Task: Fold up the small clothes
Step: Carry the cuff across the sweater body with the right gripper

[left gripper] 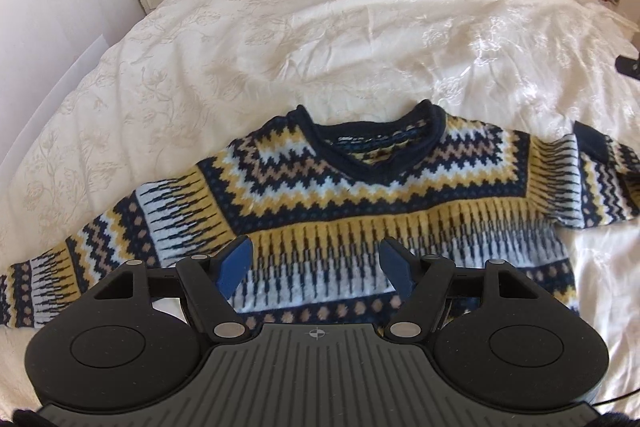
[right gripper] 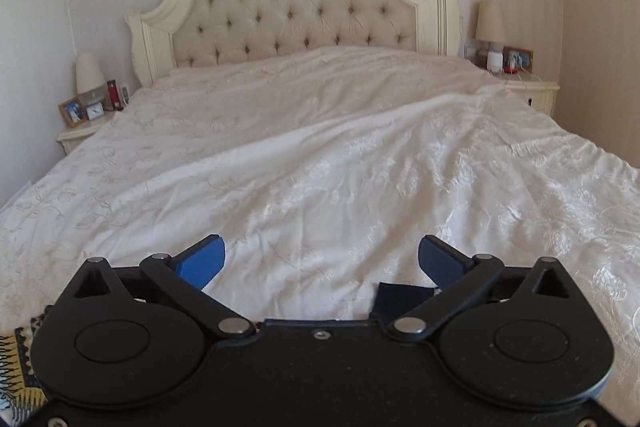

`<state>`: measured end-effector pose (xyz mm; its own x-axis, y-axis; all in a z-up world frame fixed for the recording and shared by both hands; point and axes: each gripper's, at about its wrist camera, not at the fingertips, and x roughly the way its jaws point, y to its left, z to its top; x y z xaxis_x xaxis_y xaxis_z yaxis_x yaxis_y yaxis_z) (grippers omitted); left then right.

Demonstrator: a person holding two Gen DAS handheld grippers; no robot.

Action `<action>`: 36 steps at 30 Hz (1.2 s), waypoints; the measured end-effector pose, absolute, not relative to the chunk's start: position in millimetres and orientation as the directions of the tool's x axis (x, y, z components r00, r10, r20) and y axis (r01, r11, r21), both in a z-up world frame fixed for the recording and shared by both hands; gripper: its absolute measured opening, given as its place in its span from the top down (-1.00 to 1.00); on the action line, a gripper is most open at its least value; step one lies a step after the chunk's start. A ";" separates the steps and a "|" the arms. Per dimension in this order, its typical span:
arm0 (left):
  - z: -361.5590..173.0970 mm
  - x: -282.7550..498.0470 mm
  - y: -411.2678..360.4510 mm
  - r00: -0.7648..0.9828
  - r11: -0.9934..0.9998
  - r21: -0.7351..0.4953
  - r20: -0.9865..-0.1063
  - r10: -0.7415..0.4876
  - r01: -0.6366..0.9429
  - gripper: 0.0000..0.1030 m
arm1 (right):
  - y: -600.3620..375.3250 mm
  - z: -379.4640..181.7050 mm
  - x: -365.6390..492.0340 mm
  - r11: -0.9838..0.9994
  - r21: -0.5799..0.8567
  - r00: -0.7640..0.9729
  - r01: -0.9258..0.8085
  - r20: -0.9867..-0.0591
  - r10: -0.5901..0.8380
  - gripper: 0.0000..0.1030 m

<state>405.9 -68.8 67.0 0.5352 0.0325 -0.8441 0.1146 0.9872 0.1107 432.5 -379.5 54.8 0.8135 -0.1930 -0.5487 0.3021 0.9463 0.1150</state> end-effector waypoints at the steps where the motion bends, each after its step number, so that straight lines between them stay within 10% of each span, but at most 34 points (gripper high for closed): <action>1: 65.6 410.7 -74.4 0.527 0.987 0.103 -0.850 0.025 0.120 -0.34 | -388.5 45.2 441.0 0.946 0.112 0.799 0.304 -0.570 -0.190 -0.98; 7: 46.8 429.6 -97.9 0.450 0.987 0.092 -0.893 0.025 0.129 -0.34 | -401.5 -15.4 494.1 0.954 0.012 0.655 0.300 -0.730 -0.197 -0.36; 16: 19.0 433.4 -104.1 0.354 0.981 0.115 -0.934 0.054 0.154 -0.34 | -399.5 -79.7 520.3 0.959 -0.136 0.495 0.248 -0.833 -0.246 -0.26; 18: 16.6 434.7 -102.9 0.344 0.982 0.116 -0.937 0.057 0.151 -0.34 | -401.6 -82.7 515.6 0.957 -0.161 0.497 0.240 -0.827 -0.264 -0.04; 20: 16.3 435.5 -101.3 0.340 0.983 0.111 -0.939 0.056 0.146 -0.34 | -409.4 -81.0 511.3 0.954 -0.165 0.496 0.251 -0.824 -0.273 0.68; 36: 38.0 413.5 -61.8 0.401 0.994 0.068 -0.916 0.029 0.083 -0.34 | -397.4 65.7 448.1 0.958 0.181 0.727 0.224 -0.685 -0.041 0.70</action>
